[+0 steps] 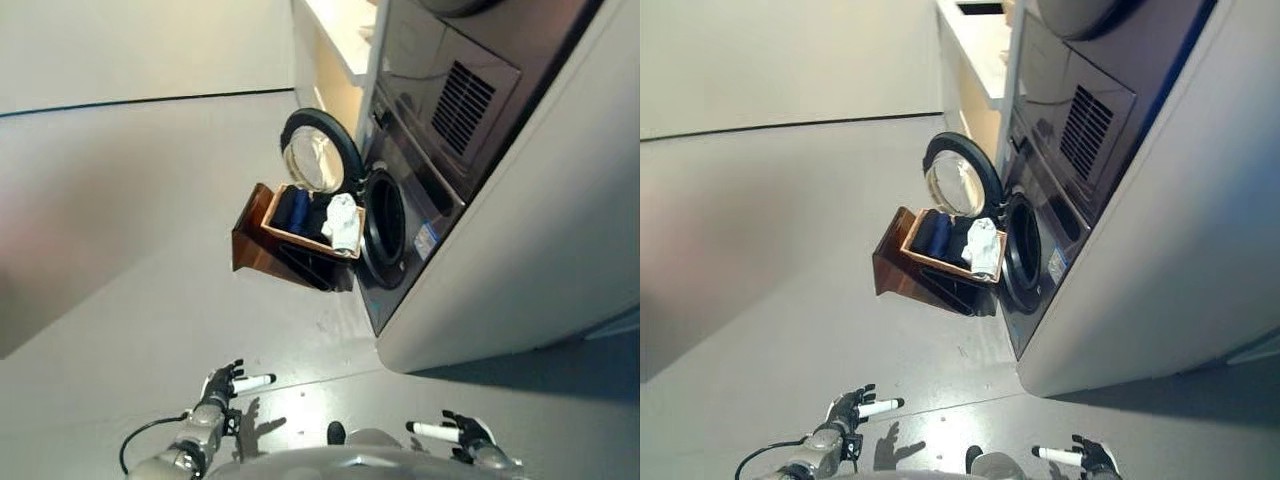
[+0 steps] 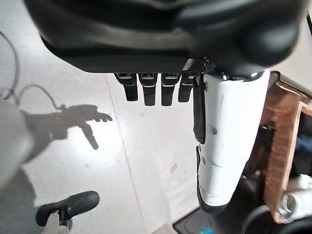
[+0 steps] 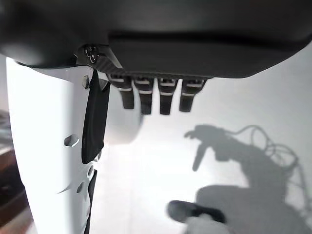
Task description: Pick up the clothes and place them into the washing machine
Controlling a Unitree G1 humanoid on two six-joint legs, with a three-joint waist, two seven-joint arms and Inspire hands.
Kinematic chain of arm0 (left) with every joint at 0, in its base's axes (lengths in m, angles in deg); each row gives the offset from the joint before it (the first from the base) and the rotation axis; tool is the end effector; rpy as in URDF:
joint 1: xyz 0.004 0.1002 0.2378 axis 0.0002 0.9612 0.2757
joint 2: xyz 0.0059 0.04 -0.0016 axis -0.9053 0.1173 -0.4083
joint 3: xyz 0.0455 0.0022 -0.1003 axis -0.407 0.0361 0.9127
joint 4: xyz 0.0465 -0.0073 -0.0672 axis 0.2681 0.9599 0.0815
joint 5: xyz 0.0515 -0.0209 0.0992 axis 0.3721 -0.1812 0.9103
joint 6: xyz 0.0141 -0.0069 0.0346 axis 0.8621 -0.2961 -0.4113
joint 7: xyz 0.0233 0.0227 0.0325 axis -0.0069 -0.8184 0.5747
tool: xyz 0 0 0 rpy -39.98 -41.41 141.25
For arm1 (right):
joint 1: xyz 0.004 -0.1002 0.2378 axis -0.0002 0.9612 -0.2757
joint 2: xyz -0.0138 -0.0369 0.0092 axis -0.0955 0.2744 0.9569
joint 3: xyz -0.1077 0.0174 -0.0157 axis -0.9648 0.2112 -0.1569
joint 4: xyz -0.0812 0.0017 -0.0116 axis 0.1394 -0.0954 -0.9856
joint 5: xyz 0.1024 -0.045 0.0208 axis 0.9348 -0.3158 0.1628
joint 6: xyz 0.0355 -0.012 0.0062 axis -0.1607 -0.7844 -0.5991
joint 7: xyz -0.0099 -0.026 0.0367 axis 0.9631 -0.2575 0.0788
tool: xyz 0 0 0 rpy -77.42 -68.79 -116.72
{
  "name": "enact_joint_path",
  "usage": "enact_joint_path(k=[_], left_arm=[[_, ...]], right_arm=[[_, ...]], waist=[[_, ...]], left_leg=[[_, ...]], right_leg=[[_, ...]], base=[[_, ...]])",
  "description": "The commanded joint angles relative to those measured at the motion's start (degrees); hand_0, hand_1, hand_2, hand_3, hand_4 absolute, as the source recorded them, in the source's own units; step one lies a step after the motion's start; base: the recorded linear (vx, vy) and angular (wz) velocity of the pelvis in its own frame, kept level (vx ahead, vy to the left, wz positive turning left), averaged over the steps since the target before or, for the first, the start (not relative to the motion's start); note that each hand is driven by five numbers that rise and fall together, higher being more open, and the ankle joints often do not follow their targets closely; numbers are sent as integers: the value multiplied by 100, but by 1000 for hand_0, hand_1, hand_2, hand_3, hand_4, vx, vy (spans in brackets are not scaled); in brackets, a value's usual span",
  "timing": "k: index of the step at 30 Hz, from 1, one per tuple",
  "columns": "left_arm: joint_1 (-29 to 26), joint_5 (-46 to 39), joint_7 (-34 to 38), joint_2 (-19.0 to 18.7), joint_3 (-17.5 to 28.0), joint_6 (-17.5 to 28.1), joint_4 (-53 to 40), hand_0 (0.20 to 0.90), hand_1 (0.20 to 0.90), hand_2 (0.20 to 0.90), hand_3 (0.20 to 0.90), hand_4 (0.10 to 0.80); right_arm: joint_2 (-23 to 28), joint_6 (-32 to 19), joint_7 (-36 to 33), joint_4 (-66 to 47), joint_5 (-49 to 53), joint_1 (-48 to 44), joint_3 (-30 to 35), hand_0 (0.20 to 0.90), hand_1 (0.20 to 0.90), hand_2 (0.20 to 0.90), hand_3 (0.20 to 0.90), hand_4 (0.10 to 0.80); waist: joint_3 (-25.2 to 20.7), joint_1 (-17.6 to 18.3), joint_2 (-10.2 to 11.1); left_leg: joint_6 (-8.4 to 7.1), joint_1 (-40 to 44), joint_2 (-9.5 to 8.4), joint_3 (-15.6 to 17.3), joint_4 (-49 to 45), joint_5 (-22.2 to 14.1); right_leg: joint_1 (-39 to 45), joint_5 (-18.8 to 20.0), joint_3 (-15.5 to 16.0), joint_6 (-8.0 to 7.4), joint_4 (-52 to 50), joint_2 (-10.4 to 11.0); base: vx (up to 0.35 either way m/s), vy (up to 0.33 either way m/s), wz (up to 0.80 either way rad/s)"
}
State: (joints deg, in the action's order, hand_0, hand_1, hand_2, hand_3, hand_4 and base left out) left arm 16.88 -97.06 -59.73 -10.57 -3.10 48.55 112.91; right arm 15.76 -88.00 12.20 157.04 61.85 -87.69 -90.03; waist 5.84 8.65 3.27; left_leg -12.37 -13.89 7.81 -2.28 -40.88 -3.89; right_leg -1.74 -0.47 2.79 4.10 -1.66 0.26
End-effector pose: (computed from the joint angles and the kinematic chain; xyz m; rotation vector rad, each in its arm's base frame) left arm 0.1344 0.1943 -0.1243 0.1779 0.9775 0.1166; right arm 0.0911 -0.2508 -0.1258 -0.2525 1.1437 -0.2117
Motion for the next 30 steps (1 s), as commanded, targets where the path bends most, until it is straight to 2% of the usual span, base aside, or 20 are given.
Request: enact_joint_path(k=[1, 2, 3, 5, 6, 9, 12, 14, 16, 17, 18, 19, 20, 21, 22, 23, 25, 26, 28, 30], left_arm=[[4, -89, 177, -359, -115, 219, -538, 900, 900, 900, 900, 800], [11, -111, 200, -370, -98, 217, -480, 900, 900, 900, 900, 800], [74, -114, 192, -381, -58, 213, -391, 900, 900, 900, 900, 800], [171, -89, 183, -356, -36, 224, -355, 900, 900, 900, 900, 800], [177, -88, 184, -354, -37, 225, -354, 900, 900, 900, 900, 800], [276, 28, 130, -311, 3, 202, -128, 900, 900, 900, 900, 800], [379, 72, 100, -358, 58, 228, -76, 900, 900, 900, 900, 800], [365, 158, 55, -417, 25, 226, -43, 900, 900, 900, 900, 800], [346, 227, 28, -488, -4, 217, -76, 900, 900, 900, 900, 800], [347, 227, 28, -490, -5, 216, -77, 900, 900, 900, 900, 800], [333, 323, -15, -550, -49, 222, -143, 900, 900, 900, 900, 800], [331, 323, -15, -549, -49, 221, -143, 900, 900, 900, 900, 800], [322, 366, -52, -620, -80, 209, -200, 900, 900, 900, 900, 800], [321, 366, -52, -618, -80, 209, -200, 900, 900, 900, 900, 800], [331, 399, -72, -699, -106, 202, -336, 900, 900, 900, 900, 800], [337, 434, -77, -708, -99, 207, -314, 900, 900, 900, 900, 800], [362, 452, -115, -714, -72, 200, -275, 900, 900, 900, 900, 800], [362, 452, -115, -715, -72, 200, -275, 900, 900, 900, 900, 800], [414, 456, -147, -689, -21, 229, -225, 900, 900, 900, 900, 800], [406, 500, -155, -627, 12, 225, -154, 900, 900, 900, 900, 800]], right_arm=[[177, -228, -166, -111, 162, -97, -160, 900, 900, 900, 900, 800], [165, -232, -186, -106, 158, -111, -174, 900, 900, 900, 900, 800], [151, -237, -208, -75, 126, -116, -186, 900, 900, 900, 900, 800], [134, -252, -220, -35, 71, -91, -172, 900, 900, 900, 900, 800], [135, -253, -220, -36, 71, -85, -173, 900, 900, 900, 900, 800], [118, -253, -190, 87, -15, -53, -96, 900, 900, 900, 900, 800], [11, -241, -130, 132, -83, -29, -148, 900, 900, 900, 900, 800], [-59, -227, -74, 150, -95, -21, -154, 900, 900, 900, 900, 800], [-96, -209, -21, 158, -78, -31, -111, 900, 900, 900, 900, 800], [-98, -209, -21, 157, -78, -30, -111, 900, 900, 900, 900, 800], [-114, -195, 27, 181, -107, -32, -74, 900, 900, 900, 900, 800], [-112, -195, 27, 181, -108, -33, -73, 900, 900, 900, 900, 800], [-93, -178, 52, 198, -131, -50, -15, 900, 900, 900, 900, 800], [-91, -178, 52, 198, -131, -50, -14, 900, 900, 900, 900, 800], [-53, -187, 62, 196, -146, -2, 64, 900, 900, 900, 900, 800], [-47, -171, 66, 214, -164, 45, 122, 900, 900, 900, 900, 800], [-40, -143, 73, 252, -182, 134, 191, 900, 900, 900, 900, 800], [-41, -143, 73, 252, -182, 134, 191, 900, 900, 900, 900, 800], [-17, -130, 54, 334, -199, 258, 298, 900, 900, 900, 900, 800], [-26, -101, 20, 370, -236, 278, 360, 900, 900, 900, 900, 800]], waist=[[236, -180, 257], [266, -264, 288], [262, -443, 237], [167, -591, 85], [188, -591, 103], [24, -731, 3], [-140, -883, 42], [-224, -880, 121], [-284, -869, 213], [-289, -875, 219], [-282, -857, 249], [-295, -866, 234], [-206, -810, 160], [-219, -817, 146], [-103, -706, -7], [-57, -663, -68], [-4, -516, -167], [1, -514, -165], [50, -369, -238], [52, -298, -174]], left_leg=[[934, 52, -85, 816, 747, 517], [913, -200, 23, 867, 1015, 581], [840, -391, 198, 790, 2136, 816], [704, -356, 285, 548, 3485, 1286], [703, -276, 263, 565, 3568, 1320], [500, -386, 264, 540, 4455, 1615], [564, -280, 93, 219, 4245, 1644], [671, -272, -33, 242, 4035, 1498], [868, -297, -238, 361, 3776, 1220], [870, -304, -240, 369, 3766, 1211], [1057, -199, -453, 498, 3568, 897], [1054, -218, -435, 500, 3568, 903], [1193, 32, -593, 573, 3592, 746], [1189, 15, -576, 574, 3594, 754], [1288, 337, -594, 625, 3728, 662], [1309, 500, -602, 674, 3786, 606], [1307, 902, -636, 682, 3948, 484], [1308, 907, -638, 680, 3950, 484], [1231, 1317, -660, 768, 4017, 217], [1166, 1582, -765, 820, 4015, -27]], right_leg=[[-119, 317, -244, -607, 338, -14], [-6, 234, -306, -625, 343, -14], [301, 63, -445, -692, 437, -62], [594, -120, -621, -730, 539, -152], [636, -130, -622, -730, 548, -130], [1185, -502, -919, -795, 584, -69], [1396, -659, -1160, -876, 470, 127], [1356, -617, -1223, -997, 238, 309], [1219, -217, -1297, -1138, -239, 484], [1213, -220, -1303, -1140, -241, 489], [1000, 259, -1388, -1250, -907, 549], [977, 273, -1398, -1248, -904, 532], [590, 767, -1249, -1323, -1700, 465], [570, 783, -1255, -1320, -1693, 449], [174, 1086, -935, -1330, -2343, 378], [48, 1134, -671, -1301, -2465, 483], [-295, 894, -353, -1246, -2381, 526], [-290, 892, -352, -1246, -2382, 528], [-609, 494, 263, -1211, -1459, 784], [-737, 607, 646, -1309, -491, 1008]], base=[[197, 21, 26], [477, 119, -10], [531, 194, -33], [465, 210, -40], [321, 153, -39], [493, 274, -39], [438, 329, -64], [322, 295, -96], [258, 251, -94], [295, 306, -68], [190, 213, -17], [338, 399, -17], [142, 187, -25], [291, 397, -23], [229, 315, -12], [339, 398, -6], [267, 204, -14], [343, 155, -3], [419, 107, 4], [385, 8, -30]])
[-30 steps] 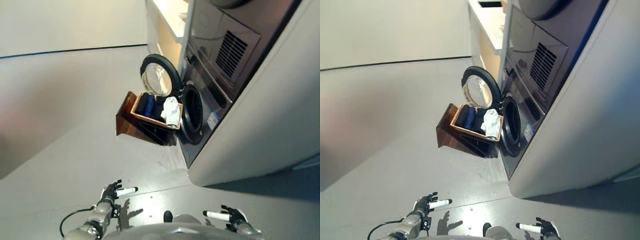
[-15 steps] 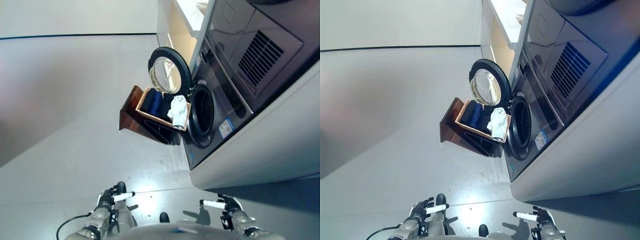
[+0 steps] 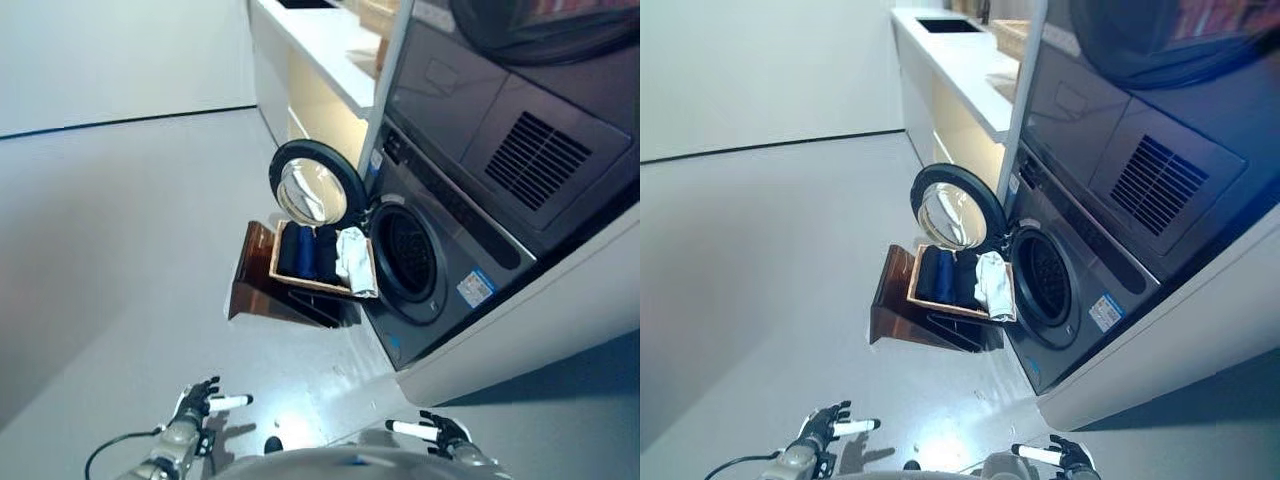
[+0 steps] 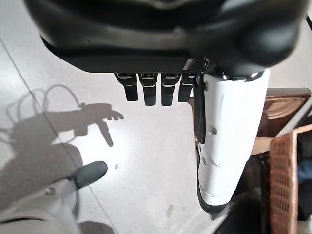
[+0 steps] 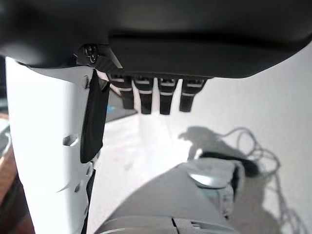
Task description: Pick up the clothes and place them into the washing machine
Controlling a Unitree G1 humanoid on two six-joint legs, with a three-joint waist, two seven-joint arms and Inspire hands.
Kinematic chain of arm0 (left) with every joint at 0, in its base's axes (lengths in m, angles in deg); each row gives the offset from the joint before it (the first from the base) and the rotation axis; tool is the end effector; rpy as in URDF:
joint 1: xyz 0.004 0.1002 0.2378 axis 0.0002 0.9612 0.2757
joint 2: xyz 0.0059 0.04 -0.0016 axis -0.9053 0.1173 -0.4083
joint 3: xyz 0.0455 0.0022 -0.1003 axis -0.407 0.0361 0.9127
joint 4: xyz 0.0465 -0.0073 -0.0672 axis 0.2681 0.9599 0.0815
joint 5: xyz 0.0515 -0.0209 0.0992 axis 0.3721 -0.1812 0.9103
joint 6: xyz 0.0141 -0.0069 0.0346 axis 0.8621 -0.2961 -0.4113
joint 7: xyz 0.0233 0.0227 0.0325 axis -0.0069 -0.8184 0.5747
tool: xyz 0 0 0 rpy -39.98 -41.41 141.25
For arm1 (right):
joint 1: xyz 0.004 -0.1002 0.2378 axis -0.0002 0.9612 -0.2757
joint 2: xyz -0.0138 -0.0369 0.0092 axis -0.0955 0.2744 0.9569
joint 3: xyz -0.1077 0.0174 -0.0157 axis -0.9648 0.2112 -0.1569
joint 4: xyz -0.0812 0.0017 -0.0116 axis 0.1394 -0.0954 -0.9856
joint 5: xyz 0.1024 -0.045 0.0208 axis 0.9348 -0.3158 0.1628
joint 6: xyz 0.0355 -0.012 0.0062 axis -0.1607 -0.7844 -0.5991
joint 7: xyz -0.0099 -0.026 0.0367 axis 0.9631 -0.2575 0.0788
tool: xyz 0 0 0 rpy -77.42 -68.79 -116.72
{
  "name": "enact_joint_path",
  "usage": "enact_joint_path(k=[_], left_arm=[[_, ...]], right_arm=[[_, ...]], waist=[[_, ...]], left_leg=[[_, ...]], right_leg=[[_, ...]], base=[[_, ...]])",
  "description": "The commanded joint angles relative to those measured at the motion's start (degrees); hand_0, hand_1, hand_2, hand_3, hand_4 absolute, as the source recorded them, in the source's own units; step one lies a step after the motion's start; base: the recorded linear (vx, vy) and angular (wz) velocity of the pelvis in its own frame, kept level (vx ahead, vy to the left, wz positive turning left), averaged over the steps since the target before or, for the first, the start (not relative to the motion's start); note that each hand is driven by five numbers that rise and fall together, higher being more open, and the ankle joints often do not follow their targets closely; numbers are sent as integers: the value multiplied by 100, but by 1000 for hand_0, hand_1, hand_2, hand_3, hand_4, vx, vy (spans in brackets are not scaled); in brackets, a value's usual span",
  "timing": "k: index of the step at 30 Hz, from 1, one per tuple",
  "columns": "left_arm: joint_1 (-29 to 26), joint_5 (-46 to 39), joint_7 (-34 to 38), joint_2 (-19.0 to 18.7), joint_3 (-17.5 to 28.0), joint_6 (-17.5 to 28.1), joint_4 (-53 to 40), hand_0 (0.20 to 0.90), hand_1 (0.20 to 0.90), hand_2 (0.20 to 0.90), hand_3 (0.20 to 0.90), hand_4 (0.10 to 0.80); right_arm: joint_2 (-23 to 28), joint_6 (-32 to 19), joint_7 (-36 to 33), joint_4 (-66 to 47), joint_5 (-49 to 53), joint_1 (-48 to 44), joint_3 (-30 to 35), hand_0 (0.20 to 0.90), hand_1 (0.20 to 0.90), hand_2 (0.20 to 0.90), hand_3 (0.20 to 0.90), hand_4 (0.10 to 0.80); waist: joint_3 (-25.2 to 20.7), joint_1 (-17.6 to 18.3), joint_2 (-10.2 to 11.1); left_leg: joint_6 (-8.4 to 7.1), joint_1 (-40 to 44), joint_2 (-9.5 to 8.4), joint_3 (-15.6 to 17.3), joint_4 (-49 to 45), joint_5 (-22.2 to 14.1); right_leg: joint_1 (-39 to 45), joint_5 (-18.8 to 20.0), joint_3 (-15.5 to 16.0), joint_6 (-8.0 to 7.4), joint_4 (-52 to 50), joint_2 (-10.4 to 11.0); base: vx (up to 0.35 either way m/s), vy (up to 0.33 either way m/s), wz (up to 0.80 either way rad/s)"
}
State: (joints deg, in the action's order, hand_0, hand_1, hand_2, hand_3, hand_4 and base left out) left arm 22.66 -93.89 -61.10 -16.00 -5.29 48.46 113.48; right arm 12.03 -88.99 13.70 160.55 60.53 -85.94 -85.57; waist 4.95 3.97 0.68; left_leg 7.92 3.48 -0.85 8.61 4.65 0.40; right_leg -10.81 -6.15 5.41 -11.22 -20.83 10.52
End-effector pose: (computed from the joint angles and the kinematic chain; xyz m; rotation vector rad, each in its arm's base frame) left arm 0.0937 0.2301 -0.1294 0.3111 1.0894 0.1013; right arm 0.0688 -0.2343 -0.1358 -0.1564 1.2144 -0.2170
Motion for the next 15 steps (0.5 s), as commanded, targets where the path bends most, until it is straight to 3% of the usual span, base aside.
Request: enact_joint_path(k=[1, 2, 3, 4, 5, 9, 11, 15], left_arm=[[-185, 197, -4, -57, 250, 243, -169, 900, 900, 900, 900, 800], [-210, 184, 8, -34, 274, 244, -178, 900, 900, 900, 900, 800], [-210, 184, 8, -34, 274, 244, -178, 900, 900, 900, 900, 800], [-264, 253, 37, 99, 64, 254, -243, 900, 900, 900, 900, 800], [-269, 186, 27, 135, 116, 260, -302, 900, 900, 900, 900, 800], [-237, 216, -6, 74, 155, 261, -529, 900, 900, 900, 900, 800], [-229, 216, -11, 84, 142, 263, -589, 900, 900, 900, 900, 800], [-248, 221, -6, 66, 6, 257, -795, 900, 900, 900, 900, 800]], right_arm=[[339, 13, -145, 22, -125, 104, -82, 900, 900, 900, 900, 800], [343, 20, -162, 13, -141, 103, -59, 900, 900, 900, 900, 800], [343, 20, -162, 12, -141, 103, -59, 900, 900, 900, 900, 800], [157, 177, -243, 127, -22, -693, -358, 900, 900, 900, 900, 800], [312, 103, -208, 170, -72, -245, -180, 900, 900, 900, 900, 800], [439, 102, -164, 287, -23, 155, 160, 900, 900, 900, 900, 800], [454, 86, -170, 251, 8, 169, 163, 900, 900, 900, 900, 800], [450, 12, -165, 122, 240, 156, 126, 900, 900, 900, 900, 800]], waist=[[163, 195, 106], [173, 205, 122], [178, 206, 120], [130, 27, 53], [96, 101, 78], [7, 353, 99], [-18, 337, 96], [-170, 396, -7]], left_leg=[[-889, 20, 90, -247, -524, -576], [-910, 157, 62, -212, -513, -660], [-911, 163, 63, -213, -513, -661], [-973, 453, 94, -167, -386, -737], [-982, 561, 52, -130, -285, -761], [-1068, 899, 75, -237, -185, -859], [-1103, 945, 127, -278, -219, -857], [-1306, 999, 440, -380, -529, -710]], right_leg=[[111, 1352, 584, 148, 1837, 50], [28, 1529, 788, 56, 2097, 125], [35, 1530, 790, 56, 2100, 123], [-27, 1706, 1302, -54, 2426, 269], [-85, 1739, 1386, -78, 2485, 275], [-78, 1881, 775, -52, 2469, 100], [-20, 1948, 781, -31, 2444, 75], [112, 1669, 835, 205, 2189, -215]], base=[[369, 3, -38], [257, 5, -30], [382, 9, -29], [354, 2, -41], [452, 1, -33], [284, -62, 39], [211, -124, 32], [201, -167, -4]])
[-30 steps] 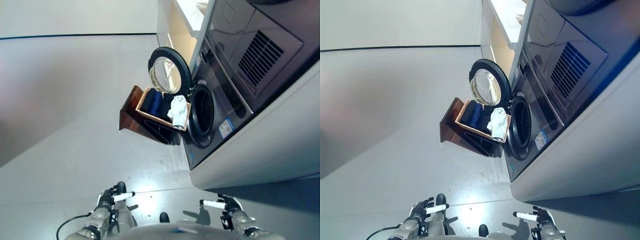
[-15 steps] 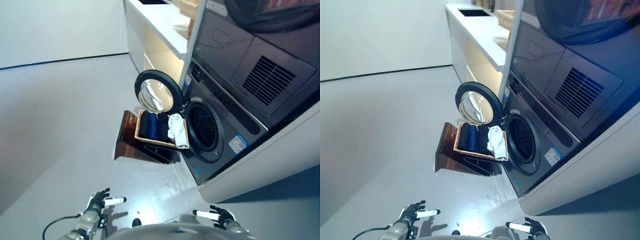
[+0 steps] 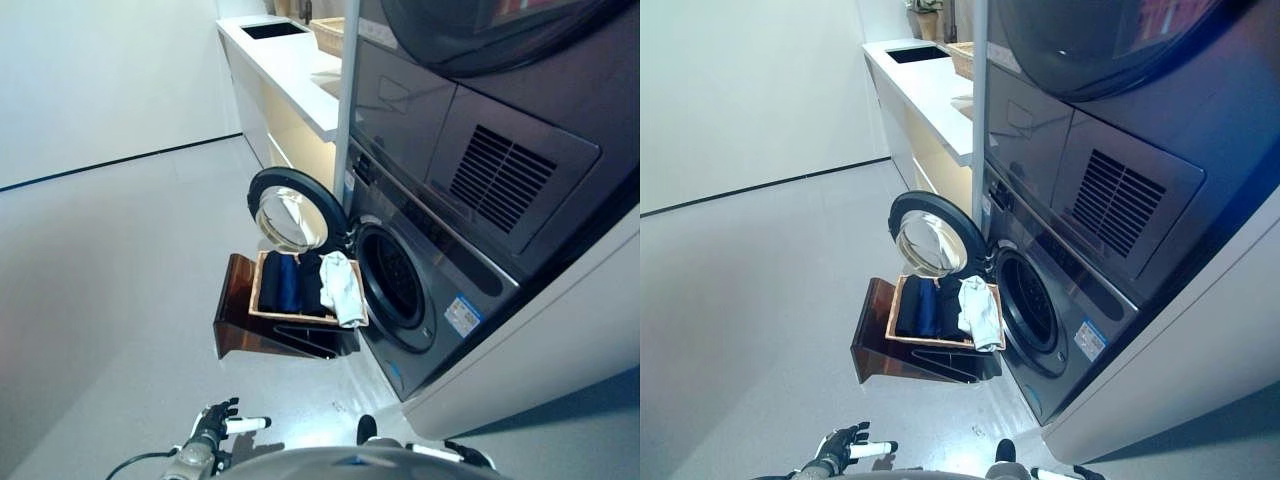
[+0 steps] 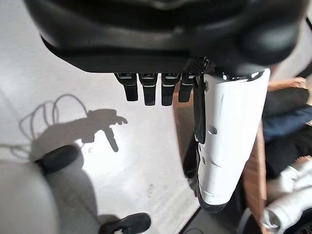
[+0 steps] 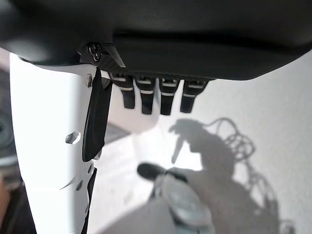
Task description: Pick up the clothes and place them into the washing machine
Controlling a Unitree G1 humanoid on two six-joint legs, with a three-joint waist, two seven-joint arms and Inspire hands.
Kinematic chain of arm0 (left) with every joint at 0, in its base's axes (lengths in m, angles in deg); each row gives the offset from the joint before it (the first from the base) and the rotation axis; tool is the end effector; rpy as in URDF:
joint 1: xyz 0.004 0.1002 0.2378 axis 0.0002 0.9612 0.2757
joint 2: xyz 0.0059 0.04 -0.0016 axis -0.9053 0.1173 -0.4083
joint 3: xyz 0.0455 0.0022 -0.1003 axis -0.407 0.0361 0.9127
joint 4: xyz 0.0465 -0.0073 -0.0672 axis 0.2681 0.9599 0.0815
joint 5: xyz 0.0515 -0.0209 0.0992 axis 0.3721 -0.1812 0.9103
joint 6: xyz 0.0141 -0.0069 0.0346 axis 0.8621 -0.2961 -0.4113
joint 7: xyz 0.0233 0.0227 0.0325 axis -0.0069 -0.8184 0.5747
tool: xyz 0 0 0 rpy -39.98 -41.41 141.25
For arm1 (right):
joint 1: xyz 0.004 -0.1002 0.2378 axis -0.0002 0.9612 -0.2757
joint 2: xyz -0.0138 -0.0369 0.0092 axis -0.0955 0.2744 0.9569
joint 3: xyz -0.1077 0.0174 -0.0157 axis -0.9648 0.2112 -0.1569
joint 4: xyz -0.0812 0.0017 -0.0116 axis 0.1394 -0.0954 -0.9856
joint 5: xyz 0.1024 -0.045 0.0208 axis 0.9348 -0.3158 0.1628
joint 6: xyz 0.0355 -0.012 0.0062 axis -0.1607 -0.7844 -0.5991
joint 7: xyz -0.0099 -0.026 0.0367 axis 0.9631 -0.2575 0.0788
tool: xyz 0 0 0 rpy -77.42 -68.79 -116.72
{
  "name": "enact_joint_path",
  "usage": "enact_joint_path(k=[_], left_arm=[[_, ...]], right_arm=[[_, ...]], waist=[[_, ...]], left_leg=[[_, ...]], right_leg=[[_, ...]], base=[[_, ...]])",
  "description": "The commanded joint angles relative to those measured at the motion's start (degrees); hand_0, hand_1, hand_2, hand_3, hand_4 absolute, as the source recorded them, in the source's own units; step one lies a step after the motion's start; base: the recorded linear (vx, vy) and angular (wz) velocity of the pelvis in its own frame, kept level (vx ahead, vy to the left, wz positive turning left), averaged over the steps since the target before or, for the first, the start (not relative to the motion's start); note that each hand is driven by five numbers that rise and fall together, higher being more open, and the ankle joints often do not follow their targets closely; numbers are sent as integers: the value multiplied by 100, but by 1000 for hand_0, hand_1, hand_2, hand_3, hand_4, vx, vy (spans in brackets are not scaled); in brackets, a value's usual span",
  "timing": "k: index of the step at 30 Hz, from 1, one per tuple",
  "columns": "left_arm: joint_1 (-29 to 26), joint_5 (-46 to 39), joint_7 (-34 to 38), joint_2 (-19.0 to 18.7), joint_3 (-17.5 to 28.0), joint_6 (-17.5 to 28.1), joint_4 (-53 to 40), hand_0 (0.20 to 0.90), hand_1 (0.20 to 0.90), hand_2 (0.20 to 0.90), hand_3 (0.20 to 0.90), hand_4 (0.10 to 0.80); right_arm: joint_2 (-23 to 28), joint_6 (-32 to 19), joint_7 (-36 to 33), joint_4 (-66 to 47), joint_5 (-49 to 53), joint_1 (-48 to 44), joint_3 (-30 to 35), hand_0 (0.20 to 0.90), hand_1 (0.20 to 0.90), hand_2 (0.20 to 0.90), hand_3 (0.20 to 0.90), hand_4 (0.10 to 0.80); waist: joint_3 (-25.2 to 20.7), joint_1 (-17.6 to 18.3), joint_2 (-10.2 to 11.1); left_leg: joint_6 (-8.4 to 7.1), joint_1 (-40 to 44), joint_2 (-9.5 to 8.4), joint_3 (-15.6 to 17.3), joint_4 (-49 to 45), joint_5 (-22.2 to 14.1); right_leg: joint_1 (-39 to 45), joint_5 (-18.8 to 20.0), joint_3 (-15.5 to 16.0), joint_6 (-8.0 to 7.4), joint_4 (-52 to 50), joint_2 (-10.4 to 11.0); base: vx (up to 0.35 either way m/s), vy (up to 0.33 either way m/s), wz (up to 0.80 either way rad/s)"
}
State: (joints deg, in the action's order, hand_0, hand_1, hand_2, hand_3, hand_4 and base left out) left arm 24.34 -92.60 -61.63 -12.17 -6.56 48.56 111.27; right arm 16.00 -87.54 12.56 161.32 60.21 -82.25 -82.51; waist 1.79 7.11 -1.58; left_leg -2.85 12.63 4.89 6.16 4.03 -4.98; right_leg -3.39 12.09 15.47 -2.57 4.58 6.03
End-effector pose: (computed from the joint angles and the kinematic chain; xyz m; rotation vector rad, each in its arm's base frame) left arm 0.0888 0.2019 -0.1352 0.2689 1.0829 0.0153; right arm 0.0396 -0.2638 -0.1314 -0.1968 1.2990 -0.3360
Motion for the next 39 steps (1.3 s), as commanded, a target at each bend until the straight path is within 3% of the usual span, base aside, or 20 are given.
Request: enact_joint_path(k=[1, 4, 7, 10, 12, 13, 16, 19, 22, 23, 25, 27, 28, 29, 35, 39], left_arm=[[-432, 80, 66, -330, 127, 241, -613, 900, 900, 900, 900, 800], [-431, 17, 69, -312, 152, 230, -636, 900, 900, 900, 900, 800], [-418, -59, 70, -284, 171, 229, -668, 900, 900, 900, 900, 800], [-347, -83, 128, -269, 201, 242, -767, 900, 900, 900, 900, 800], [-329, -87, 133, -259, 194, 245, -772, 900, 900, 900, 900, 800], [-229, -76, 159, -265, 192, 263, -769, 900, 900, 900, 900, 800], [-168, -143, 217, -273, 262, 274, -672, 900, 900, 900, 900, 800], [-149, -194, 262, -267, 299, 299, -641, 900, 900, 900, 900, 800], [-109, -289, 292, -300, 351, 331, -791, 900, 900, 900, 900, 800], [-145, -309, 372, -330, 378, 380, -859, 900, 900, 900, 900, 800], [-183, -356, 406, -368, 415, 405, -886, 900, 900, 900, 900, 800], [-230, -345, 447, -415, 437, 428, -899, 900, 900, 900, 900, 800], [-353, -260, 515, -535, 355, 482, -1011, 900, 900, 900, 900, 800], [-379, -249, 504, -573, 350, 493, -1009, 900, 900, 900, 900, 800], [-564, -207, 645, -921, 394, 580, -1462, 900, 900, 900, 900, 800], [-567, -287, 659, -1037, 451, 640, -1872, 900, 900, 900, 900, 800]], right_arm=[[44, -145, -39, 17, 296, -220, -210, 900, 900, 900, 900, 800], [40, -142, -41, 21, 336, -251, -274, 900, 900, 900, 900, 800], [57, -173, -68, 49, 372, -324, -325, 900, 900, 900, 900, 800], [112, -161, -91, 73, 381, -456, -337, 900, 900, 900, 900, 800], [121, -164, -98, 63, 379, -478, -340, 900, 900, 900, 900, 800], [128, -182, -120, -23, 419, -534, -367, 900, 900, 900, 900, 800], [108, -215, -127, -83, 426, -568, -450, 900, 900, 900, 900, 800], [100, -237, -141, -152, 434, -615, -518, 900, 900, 900, 900, 800], [122, -281, -133, -319, 386, -622, -632, 900, 900, 900, 900, 800], [137, -326, -159, -447, 378, -688, -689, 900, 900, 900, 900, 800], [99, -339, -142, -606, 397, -734, -764, 900, 900, 900, 900, 800], [57, -356, -145, -692, 405, -782, -829, 900, 900, 900, 900, 800], [-45, -381, -87, -770, 400, -853, -1018, 900, 900, 900, 900, 800], [-74, -376, -69, -742, 393, -864, -1049, 900, 900, 900, 900, 800], [-242, -342, 14, -890, 391, -835, -1052, 900, 900, 900, 900, 800], [-230, -327, 64, -961, 364, -815, -1037, 900, 900, 900, 900, 800]], waist=[[117, 90, 200], [27, 63, 167], [127, -44, 229], [356, -239, 333], [389, -265, 346], [442, -370, 441], [489, -546, 469], [474, -668, 395], [478, -828, 254], [433, -879, 199], [384, -888, 188], [339, -907, 191], [256, -950, 239], [244, -947, 272], [118, -944, 514], [32, -959, 620]], left_leg=[[-290, 68, -82, -160, -574, -101], [-492, -55, 73, -175, -1153, 108], [-658, -737, 158, -305, -2708, 701], [-608, -1319, -28, -596, -3884, 1042], [-561, -1448, 22, -527, -3964, 1045], [-440, -1927, 116, -392, -3721, 977], [-327, -2354, 261, -364, -3159, 787], [-338, -2574, 411, -414, -1972, 898], [-507, -2417, 626, -535, -509, 1433], [-657, -2563, 728, -494, 11, 1588], [-704, -2521, 771, -338, 71, 1663], [-687, -2430, 750, -381, 94, 1676], [-674, -2341, 690, -628, 75, 1680], [-658, -2287, 660, -635, 84, 1637], [-379, -2397, 315, -299, -619, 1170], [-313, -2707, 162, -262, -1073, 917]], right_leg=[[-597, -221, -163, -608, -370, 172], [-352, -414, -127, -450, -220, -51], [54, -703, -165, -186, -54, -225], [371, -863, -254, -7, -36, -216], [440, -897, -263, 13, -39, -218], [554, -974, -350, 17, -46, -161], [709, -1102, -541, -24, -15, -196], [844, -1226, -639, -105, 42, -250], [1048, -1440, -825, -201, 42, -314], [1144, -1582, -877, -270, 42, -306], [1256, -1649, -960, -318, 42, -273], [1273, -1668, -1021, -335, 42, -246], [1313, -1723, -1181, -357, 42, -186], [1353, -1720, -1231, -362, 42, -137], [1329, -1646, -1293, -652, -276, 402], [1254, -1553, -1266, -735, -244, 571]], base=[[165, -157, -10], [173, -172, 5], [122, -181, 8], [122, -112, -7], [111, -38, -27], [152, -17, 12], [176, 28, -34], [161, 66, 19], [288, 158, -33], [312, 168, -20], [268, 185, -18], [178, 161, -42], [213, 182, -54], [306, 259, -62], [157, 188, -36], [73, 93, -2]])
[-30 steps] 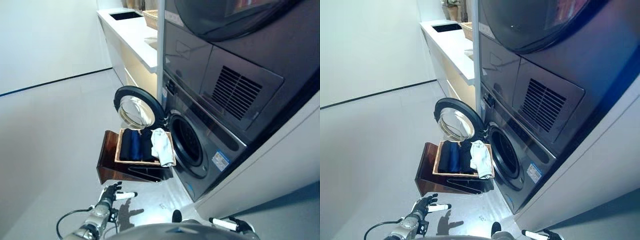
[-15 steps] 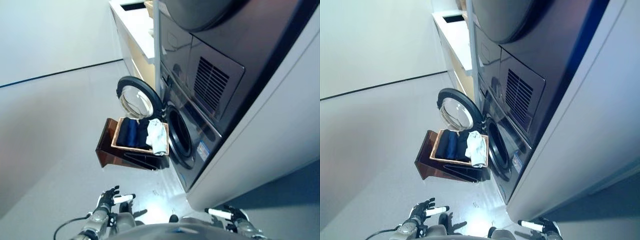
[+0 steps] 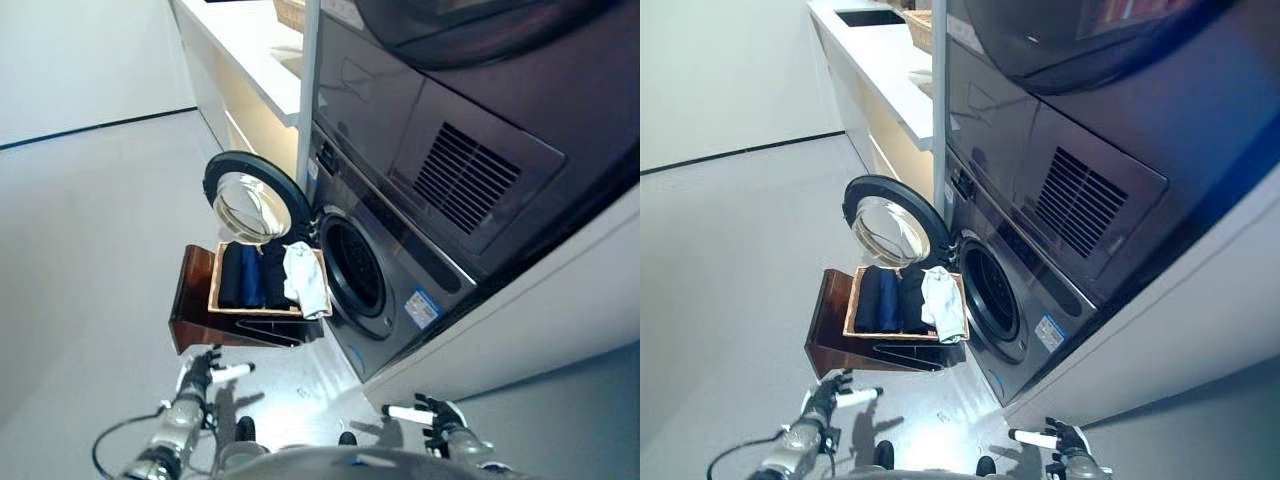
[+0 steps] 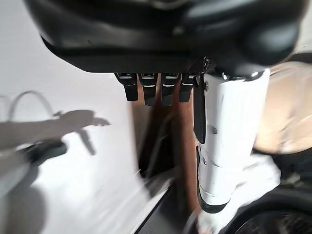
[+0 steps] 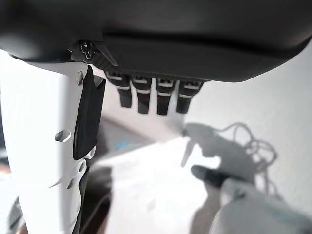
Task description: Pick up the clothes and place them into the washing machine
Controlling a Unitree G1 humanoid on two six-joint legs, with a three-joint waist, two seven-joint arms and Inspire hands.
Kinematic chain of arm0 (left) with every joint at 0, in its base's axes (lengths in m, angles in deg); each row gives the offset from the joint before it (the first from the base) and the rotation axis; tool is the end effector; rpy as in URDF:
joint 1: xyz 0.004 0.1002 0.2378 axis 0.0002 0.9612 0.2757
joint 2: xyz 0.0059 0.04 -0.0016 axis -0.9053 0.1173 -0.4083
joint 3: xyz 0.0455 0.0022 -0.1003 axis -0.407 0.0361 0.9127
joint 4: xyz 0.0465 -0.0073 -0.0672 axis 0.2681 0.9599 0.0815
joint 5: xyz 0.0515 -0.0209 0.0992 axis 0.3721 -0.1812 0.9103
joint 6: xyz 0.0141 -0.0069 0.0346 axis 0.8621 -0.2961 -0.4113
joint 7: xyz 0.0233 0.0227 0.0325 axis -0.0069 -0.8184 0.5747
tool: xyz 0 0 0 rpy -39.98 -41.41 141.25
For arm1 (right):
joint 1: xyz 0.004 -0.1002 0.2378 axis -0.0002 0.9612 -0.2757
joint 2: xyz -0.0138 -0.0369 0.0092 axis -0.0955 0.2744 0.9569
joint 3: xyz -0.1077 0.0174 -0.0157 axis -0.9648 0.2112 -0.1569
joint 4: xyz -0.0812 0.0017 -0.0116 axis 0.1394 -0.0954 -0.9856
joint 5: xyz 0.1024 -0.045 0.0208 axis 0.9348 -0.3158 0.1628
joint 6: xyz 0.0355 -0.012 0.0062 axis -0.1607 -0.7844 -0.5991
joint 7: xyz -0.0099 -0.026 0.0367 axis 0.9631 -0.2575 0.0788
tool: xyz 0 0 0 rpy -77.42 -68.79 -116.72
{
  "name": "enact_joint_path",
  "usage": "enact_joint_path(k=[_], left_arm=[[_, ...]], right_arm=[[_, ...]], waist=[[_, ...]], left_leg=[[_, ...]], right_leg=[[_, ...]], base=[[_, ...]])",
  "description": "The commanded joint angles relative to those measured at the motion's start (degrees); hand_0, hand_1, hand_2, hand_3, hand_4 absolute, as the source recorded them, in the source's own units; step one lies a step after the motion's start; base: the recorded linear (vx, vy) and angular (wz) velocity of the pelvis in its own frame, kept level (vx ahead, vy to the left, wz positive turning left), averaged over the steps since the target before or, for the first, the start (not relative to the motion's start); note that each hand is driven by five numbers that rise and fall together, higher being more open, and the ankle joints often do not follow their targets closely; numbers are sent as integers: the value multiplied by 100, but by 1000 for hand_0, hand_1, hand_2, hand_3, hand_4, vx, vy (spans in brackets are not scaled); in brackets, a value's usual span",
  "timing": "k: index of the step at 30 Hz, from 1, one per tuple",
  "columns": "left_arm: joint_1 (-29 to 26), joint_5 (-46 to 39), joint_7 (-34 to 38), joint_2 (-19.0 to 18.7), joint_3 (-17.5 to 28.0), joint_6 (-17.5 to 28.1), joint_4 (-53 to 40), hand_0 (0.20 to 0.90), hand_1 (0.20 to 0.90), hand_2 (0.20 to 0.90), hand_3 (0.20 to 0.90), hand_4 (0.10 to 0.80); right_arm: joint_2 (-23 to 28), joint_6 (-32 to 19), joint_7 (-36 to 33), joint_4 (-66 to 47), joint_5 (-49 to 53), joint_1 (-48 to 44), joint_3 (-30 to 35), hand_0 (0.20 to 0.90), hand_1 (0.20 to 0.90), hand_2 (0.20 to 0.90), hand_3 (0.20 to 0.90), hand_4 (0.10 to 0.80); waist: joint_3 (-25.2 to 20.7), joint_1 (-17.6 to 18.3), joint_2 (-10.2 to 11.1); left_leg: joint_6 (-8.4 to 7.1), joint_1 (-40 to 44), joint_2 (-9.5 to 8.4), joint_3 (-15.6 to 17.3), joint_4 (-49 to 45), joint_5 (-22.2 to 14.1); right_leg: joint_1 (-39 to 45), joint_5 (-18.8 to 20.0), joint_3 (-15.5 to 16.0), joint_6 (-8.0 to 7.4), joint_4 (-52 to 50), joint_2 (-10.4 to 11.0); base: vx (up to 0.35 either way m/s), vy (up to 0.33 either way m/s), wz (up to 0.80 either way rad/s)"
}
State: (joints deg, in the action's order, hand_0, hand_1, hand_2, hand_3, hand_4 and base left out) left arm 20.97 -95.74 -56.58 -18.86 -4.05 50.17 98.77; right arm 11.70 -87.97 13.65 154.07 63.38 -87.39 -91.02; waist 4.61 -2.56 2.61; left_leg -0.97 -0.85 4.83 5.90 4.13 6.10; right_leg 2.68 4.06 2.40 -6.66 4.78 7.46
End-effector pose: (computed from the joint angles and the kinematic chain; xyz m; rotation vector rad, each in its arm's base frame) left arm 0.1494 0.2313 -0.1004 0.3080 0.7693 0.1677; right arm 0.0983 -0.2210 -0.1307 -0.1587 1.1084 -0.1348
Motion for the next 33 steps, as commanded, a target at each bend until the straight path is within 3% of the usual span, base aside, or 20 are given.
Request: enact_joint_path(k=[1, 5, 11, 15, 16, 17, 19, 21, 22, 24, 25, 26, 27, 30, 31, 33], left_arm=[[-228, 28, 154, -369, 200, 478, -624, 900, 900, 900, 900, 800], [-105, 29, 113, -496, 199, 510, -1312, 900, 900, 900, 900, 800], [120, 55, 72, -606, 326, 521, -1668, 900, 900, 900, 900, 800], [238, 46, 32, -643, 385, 509, -1822, 900, 900, 900, 900, 800], [279, 22, 40, -648, 410, 502, -1929, 900, 900, 900, 900, 800], [290, -2, 41, -650, 417, 506, -1992, 900, 900, 900, 900, 800], [301, -9, 47, -624, 437, 500, -2033, 900, 900, 900, 900, 800], [320, -41, 39, -558, 423, 485, -1949, 900, 900, 900, 900, 800], [319, -42, 38, -556, 423, 488, -1943, 900, 900, 900, 900, 800], [317, -90, 37, -486, 411, 503, -1913, 900, 900, 900, 900, 800], [318, -90, 37, -483, 413, 503, -1913, 900, 900, 900, 900, 800], [309, -83, 48, -464, 410, 512, -1983, 900, 900, 900, 900, 800], [290, -6, 57, -471, 370, 495, -1971, 900, 900, 900, 900, 800], [318, 57, 69, -403, 356, 503, -1917, 900, 900, 900, 900, 800], [223, 103, 62, -348, 267, 479, -1818, 900, 900, 900, 900, 800], [165, 139, 28, -281, 151, 468, -1773, 900, 900, 900, 900, 800]], right_arm=[[199, -285, -45, -236, 47, -301, -187, 900, 900, 900, 900, 800], [262, -268, -34, -340, 50, -281, -121, 900, 900, 900, 900, 800], [262, -271, -21, -481, 87, -353, -76, 900, 900, 900, 900, 800], [245, -287, -44, -579, 129, -374, -79, 900, 900, 900, 900, 800], [237, -296, -74, -689, 150, -446, -102, 900, 900, 900, 900, 800], [232, -314, -83, -749, 184, -511, -133, 900, 900, 900, 900, 800], [225, -327, -99, -980, 239, -606, -173, 900, 900, 900, 900, 800], [207, -315, -118, -1011, 288, -693, -210, 900, 900, 900, 900, 800], [209, -315, -119, -1011, 289, -693, -212, 900, 900, 900, 900, 800], [185, -320, -184, -1066, 357, -862, -269, 900, 900, 900, 900, 800], [188, -319, -185, -1066, 358, -863, -272, 900, 900, 900, 900, 800], [187, -320, -211, -1184, 376, -884, -306, 900, 900, 900, 900, 800], [203, -337, -204, -1236, 400, -763, -317, 900, 900, 900, 900, 800], [199, -363, -201, -1261, 461, -554, -281, 900, 900, 900, 900, 800], [265, -395, -192, -1337, 562, -407, -205, 900, 900, 900, 900, 800], [301, -397, -194, -1248, 569, -303, -178, 900, 900, 900, 900, 800]], waist=[[-259, 11, 201], [-261, -20, 316], [-215, -45, 425], [-198, -21, 332], [-101, 9, 183], [-16, 39, 74], [91, 58, -28], [89, 106, -95], [112, 118, -97], [132, 215, -17], [171, 221, -42], [188, 253, -6], [186, 323, 52], [62, 310, 144], [81, 367, 177], [127, 390, 218]], left_leg=[[-501, -1372, 168, -239, -1094, -196], [-415, -1691, 13, -256, -1432, -397], [-135, -1565, -325, -237, -1412, -659], [35, -1205, -480, -295, -1147, -696], [151, -901, -496, -319, -976, -709], [215, -773, -472, -351, -895, -689], [268, -480, -474, -327, -752, -725], [236, -195, -458, -336, -539, -716], [229, -152, -456, -348, -519, -721], [122, 187, -548, -420, -253, -737], [114, 252, -522, -432, -226, -742], [64, 374, -549, -486, -128, -762], [43, 442, -588, -563, -110, -782], [12, 452, -626, -582, -283, -940], [-132, 279, -704, -576, -1183, -1073], [-390, -111, -585, -484, -2245, -821]], right_leg=[[640, -750, 43, -327, -263, 426], [570, -699, 139, -377, -320, 534], [164, 245, 51, -478, -1183, 689], [-183, 645, -6, -404, -1969, 641], [-542, 826, 31, -343, -2752, 519], [-764, 800, 61, -307, -3095, 373], [-1042, 509, 359, -254, -3362, 350], [-1350, 73, 636, -160, -2908, 275], [-1314, 47, 651, -156, -2915, 275], [-1589, 62, 842, -198, -1482, 141], [-1509, 72, 865, -194, -1434, 113], [-1550, 241, 827, -276, -936, 86], [-1348, 195, 468, -231, -809, -77], [-1062, 159, 252, -165, -709, -189], [-847, 99, 295, -59, -635, -251], [-556, -9, 415, 130, -554, -304]], base=[[113, 116, 8], [80, 94, 13], [128, 141, 9], [156, 200, -4], [144, 277, -19], [203, 344, -23], [192, 191, -15], [223, 73, 0], [201, -12, 14], [286, -65, 16], [305, -83, -2], [191, -56, 2], [177, -53, 13], [215, -90, 59], [162, -124, 80], [137, -110, 92]])
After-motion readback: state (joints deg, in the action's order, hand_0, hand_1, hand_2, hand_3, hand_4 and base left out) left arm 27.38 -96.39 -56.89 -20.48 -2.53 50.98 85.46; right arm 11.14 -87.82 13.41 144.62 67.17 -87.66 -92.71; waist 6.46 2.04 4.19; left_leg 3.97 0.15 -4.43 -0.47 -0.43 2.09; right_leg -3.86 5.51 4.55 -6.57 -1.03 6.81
